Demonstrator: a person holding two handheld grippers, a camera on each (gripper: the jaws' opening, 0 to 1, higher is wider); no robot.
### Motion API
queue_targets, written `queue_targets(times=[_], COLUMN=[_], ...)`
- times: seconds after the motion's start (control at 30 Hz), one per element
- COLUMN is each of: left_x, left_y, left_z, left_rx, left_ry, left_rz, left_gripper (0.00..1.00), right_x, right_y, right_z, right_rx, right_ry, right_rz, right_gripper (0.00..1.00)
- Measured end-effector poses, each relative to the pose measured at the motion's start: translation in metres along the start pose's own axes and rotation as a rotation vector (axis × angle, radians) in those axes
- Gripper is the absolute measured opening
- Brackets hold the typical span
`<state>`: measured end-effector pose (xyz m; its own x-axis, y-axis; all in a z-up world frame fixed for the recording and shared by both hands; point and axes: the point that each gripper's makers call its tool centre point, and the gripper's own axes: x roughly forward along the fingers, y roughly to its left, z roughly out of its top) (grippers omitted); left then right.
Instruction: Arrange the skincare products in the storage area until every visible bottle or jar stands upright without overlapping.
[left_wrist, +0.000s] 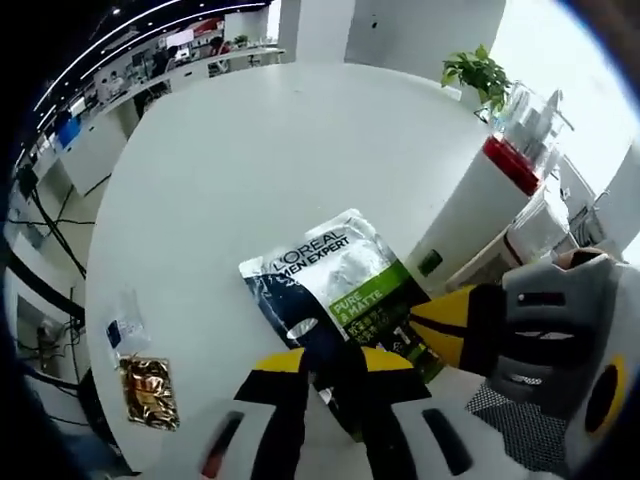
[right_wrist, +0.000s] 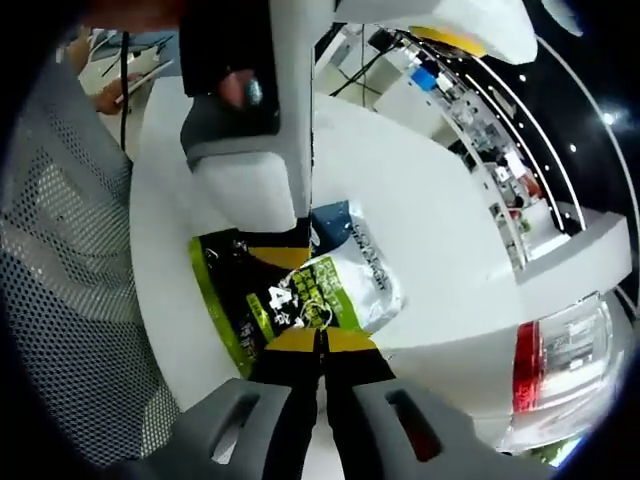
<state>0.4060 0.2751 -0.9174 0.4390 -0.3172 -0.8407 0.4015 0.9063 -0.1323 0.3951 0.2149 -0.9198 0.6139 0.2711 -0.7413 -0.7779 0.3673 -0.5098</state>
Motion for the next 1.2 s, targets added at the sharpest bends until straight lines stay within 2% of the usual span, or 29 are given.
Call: queue_targets(times=[0.07, 0.13, 0.2, 0.3, 0.43, 0.53, 0.7, 0.77, 0.83, 0.9, 0.97, 1.03, 1.1, 1.2], left_x=[-0.007, -0.018, -0.024, -0.036, -0.043, -0.038, -0.023, -0.018, -0.012, -0.006, -0.003, 0.003, 0.005, 0.003], left_y=[0.01, 0.03, 0.046, 0.082, 0.118, 0.144, 0.158, 0.163, 0.171, 0.178, 0.174, 0.171, 0.169, 0.174], left_z=[0.01, 0.023, 0.029, 0.038, 0.042, 0.035, 0.022, 0.016, 0.008, 0.005, 0.002, 0.004, 0.0, 0.003], left_rx=[-0.044, -0.097, -0.123, -0.163, -0.212, -0.207, -0.295, -0.297, -0.331, -0.321, -0.348, -0.412, -0.451, -0.417], left_ry=[-0.049, -0.111, -0.136, -0.18, -0.198, -0.144, -0.046, -0.012, 0.049, 0.088, 0.123, 0.124, 0.15, 0.147], left_rz=[0.017, 0.055, 0.088, 0.17, 0.233, 0.296, 0.296, 0.31, 0.326, 0.331, 0.304, 0.263, 0.256, 0.29], left_gripper=[0.24, 0.28, 0.3, 0.37, 0.38, 0.39, 0.43, 0.45, 0.45, 0.46, 0.49, 0.52, 0.56, 0.51], right_x=[-0.003, -0.007, -0.008, -0.007, -0.003, -0.001, -0.001, -0.001, 0.0, 0.0, -0.001, -0.001, -0.001, 0.0], right_y=[-0.001, -0.003, -0.002, 0.005, 0.012, 0.017, 0.021, 0.021, 0.021, 0.021, 0.02, 0.02, 0.02, 0.02], right_z=[0.005, 0.011, 0.014, 0.014, 0.01, 0.01, 0.01, 0.01, 0.009, 0.007, 0.007, 0.007, 0.007, 0.007], right_rx=[0.004, -0.005, -0.005, 0.033, 0.031, 0.016, 0.004, 0.007, 0.011, 0.006, 0.008, 0.012, 0.011, 0.008], right_ry=[-0.028, -0.06, -0.078, -0.085, -0.073, -0.065, -0.071, -0.073, -0.071, -0.066, -0.065, -0.066, -0.066, -0.063], right_rz=[-0.003, -0.006, 0.005, 0.052, 0.085, 0.101, 0.114, 0.119, 0.121, 0.12, 0.119, 0.12, 0.118, 0.119], right_gripper=[0.01, 0.01, 0.01, 0.01, 0.01, 0.01, 0.0, 0.0, 0.0, 0.0, 0.0, 0.0, 0.0, 0.0])
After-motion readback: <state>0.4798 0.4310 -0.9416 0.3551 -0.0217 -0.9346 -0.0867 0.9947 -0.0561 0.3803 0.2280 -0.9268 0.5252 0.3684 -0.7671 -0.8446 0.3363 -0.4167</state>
